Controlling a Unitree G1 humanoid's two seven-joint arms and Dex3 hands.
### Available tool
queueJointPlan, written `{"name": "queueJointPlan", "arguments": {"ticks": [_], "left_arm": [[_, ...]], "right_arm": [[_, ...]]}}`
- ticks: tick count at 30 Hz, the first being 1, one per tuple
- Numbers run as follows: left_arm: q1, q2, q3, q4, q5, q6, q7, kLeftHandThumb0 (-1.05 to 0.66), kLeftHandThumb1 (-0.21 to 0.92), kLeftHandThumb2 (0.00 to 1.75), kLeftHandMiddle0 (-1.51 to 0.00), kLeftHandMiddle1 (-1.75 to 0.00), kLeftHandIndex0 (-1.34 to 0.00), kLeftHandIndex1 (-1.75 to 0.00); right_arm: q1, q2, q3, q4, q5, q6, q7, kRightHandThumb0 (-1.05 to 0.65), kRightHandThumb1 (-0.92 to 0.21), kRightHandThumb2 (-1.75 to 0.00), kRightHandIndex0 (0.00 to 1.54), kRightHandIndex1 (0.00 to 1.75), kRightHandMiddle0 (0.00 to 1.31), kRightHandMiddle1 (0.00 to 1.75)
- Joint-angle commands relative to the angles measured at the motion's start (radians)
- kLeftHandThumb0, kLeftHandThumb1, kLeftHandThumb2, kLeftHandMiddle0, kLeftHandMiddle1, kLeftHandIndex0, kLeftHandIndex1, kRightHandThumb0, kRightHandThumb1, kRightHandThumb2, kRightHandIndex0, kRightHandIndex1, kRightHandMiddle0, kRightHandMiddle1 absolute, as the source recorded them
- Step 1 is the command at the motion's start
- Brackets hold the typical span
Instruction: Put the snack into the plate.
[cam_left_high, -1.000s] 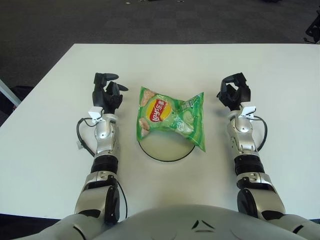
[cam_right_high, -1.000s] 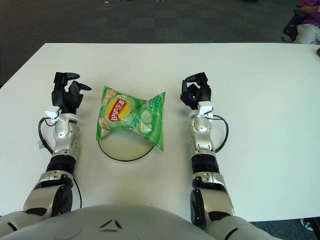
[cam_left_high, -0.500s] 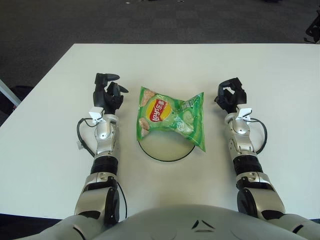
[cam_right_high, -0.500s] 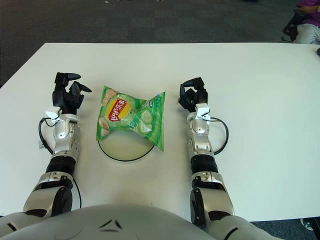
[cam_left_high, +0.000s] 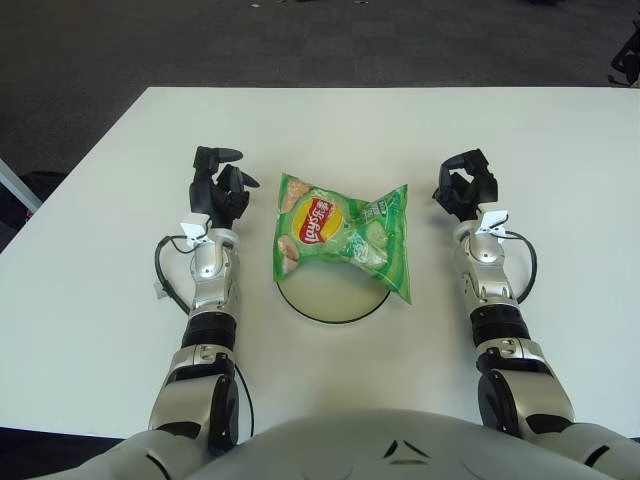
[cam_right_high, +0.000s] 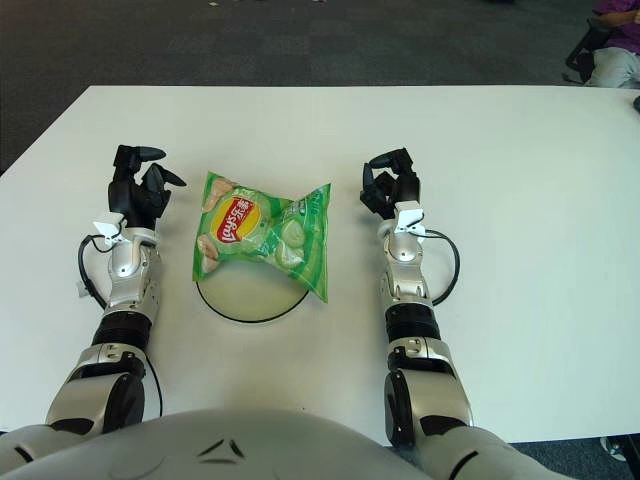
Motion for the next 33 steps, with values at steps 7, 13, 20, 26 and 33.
{"name": "queueJointPlan", "arguments": {"ticks": [7,13,20,26,33], "left_arm": [[0.017,-0.015,-0.009,0.019,0.008,0.012,0.013,-0.35,0.92,0.45,-0.73,-1.75,-0.27,-1.68],[0.014,-0.014,-0.011,0.021,0.007,0.013,0.013,-0.35,0.92,0.45,-0.72,-1.75,-0.27,-1.68],[0.007,-0.009,-0.009,0.029,0.0,0.014,0.006,-0.35,0.92,0.45,-0.72,-1.75,-0.27,-1.68],[-0.003,-0.006,-0.007,0.039,-0.007,0.014,-0.002,-0.35,0.92,0.45,-0.72,-1.75,-0.27,-1.68],[-0.015,-0.003,-0.006,0.053,-0.013,0.012,-0.008,-0.35,0.92,0.45,-0.72,-1.75,-0.27,-1.69]], "right_arm": [[-0.017,-0.012,-0.015,-0.001,0.022,0.016,0.014,-0.38,-0.72,-0.77,0.8,1.75,0.33,1.74],[-0.018,-0.011,-0.022,-0.003,0.028,0.023,0.02,-0.38,-0.73,-0.77,0.8,1.74,0.33,1.74],[-0.022,-0.007,-0.026,-0.004,0.039,0.032,0.031,-0.38,-0.73,-0.77,0.8,1.74,0.33,1.74],[-0.027,-0.006,-0.025,-0.001,0.04,0.037,0.034,-0.37,-0.73,-0.76,0.79,1.73,0.34,1.73],[-0.035,-0.011,-0.025,0.002,0.043,0.042,0.034,-0.37,-0.73,-0.75,0.8,1.74,0.33,1.73]]}}
